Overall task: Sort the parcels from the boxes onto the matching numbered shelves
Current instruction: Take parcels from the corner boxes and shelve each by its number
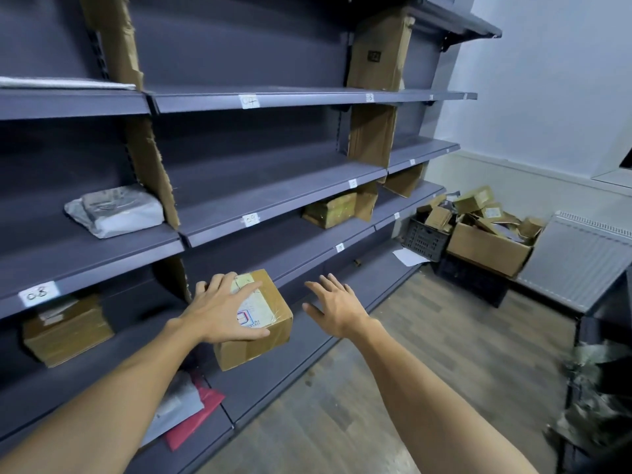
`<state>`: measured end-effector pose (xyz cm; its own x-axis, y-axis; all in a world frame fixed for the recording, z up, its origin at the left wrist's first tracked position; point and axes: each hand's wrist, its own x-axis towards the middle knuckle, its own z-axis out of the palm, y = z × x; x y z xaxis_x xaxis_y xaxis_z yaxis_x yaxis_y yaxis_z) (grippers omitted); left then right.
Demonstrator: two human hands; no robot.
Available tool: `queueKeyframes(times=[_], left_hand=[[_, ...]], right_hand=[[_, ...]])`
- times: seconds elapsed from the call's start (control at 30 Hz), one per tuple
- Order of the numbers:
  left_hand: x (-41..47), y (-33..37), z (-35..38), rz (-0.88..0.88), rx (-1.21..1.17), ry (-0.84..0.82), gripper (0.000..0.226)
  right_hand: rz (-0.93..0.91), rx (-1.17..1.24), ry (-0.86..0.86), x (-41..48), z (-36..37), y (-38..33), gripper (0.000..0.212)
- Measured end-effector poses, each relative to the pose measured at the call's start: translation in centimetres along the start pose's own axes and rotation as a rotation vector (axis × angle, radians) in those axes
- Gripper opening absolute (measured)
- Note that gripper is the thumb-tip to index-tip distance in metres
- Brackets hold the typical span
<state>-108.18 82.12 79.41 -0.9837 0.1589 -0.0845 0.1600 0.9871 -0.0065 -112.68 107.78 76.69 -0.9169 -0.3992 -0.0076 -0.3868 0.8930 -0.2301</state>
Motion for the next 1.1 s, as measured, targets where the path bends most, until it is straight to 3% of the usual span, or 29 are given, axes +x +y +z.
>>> queueKeyframes(times=[0.27,0.53,1.1], left_hand=[[6.3,3.5,1.5,-0.085,0.003,0.011,0.109],[10.2,4.6,4.3,-0.161,0.029,0.016,0.112],[22.2,-5.7,9.4,-0.353,-0.155,-0.005,0.121]], right_hand=[[-0.045,0.043,-0.038,5.1,0.2,7.8,0.060],[-0.121,0.063,-0.114,9.1,2.4,11.2,0.061],[-0.238,-0.015,-0.266,26.2,6.4,11.5,0.058]])
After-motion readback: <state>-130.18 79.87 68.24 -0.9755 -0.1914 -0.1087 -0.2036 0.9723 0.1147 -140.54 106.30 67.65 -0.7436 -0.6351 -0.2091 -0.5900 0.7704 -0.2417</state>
